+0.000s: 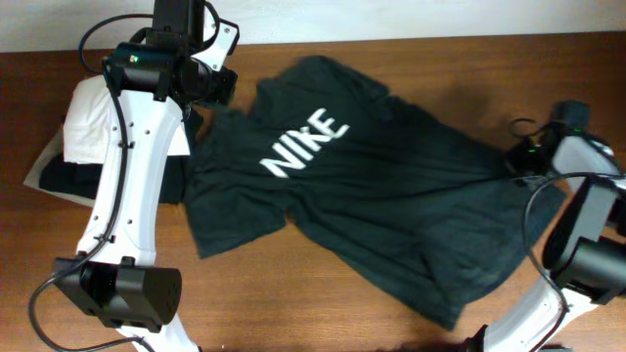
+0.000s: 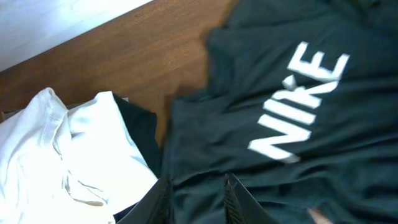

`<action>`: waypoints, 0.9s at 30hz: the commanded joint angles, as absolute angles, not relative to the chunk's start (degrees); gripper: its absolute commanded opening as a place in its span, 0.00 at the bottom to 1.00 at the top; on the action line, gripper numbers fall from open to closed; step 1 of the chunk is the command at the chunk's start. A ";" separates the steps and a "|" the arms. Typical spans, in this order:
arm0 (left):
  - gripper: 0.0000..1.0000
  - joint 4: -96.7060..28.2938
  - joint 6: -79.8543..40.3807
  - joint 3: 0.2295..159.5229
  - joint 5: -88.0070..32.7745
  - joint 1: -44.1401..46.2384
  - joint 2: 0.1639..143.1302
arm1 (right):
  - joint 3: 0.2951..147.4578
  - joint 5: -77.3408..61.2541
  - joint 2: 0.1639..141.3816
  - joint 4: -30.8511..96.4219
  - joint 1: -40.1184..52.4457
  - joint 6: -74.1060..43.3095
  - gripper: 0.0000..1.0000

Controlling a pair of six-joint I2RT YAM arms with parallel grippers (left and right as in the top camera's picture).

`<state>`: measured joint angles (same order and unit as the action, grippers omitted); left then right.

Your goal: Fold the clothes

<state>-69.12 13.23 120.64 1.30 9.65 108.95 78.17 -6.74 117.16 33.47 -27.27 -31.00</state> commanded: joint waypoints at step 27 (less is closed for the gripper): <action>0.17 -40.71 19.90 120.90 -7.42 20.16 143.85 | 119.81 -26.63 93.69 88.66 -18.81 -7.29 0.50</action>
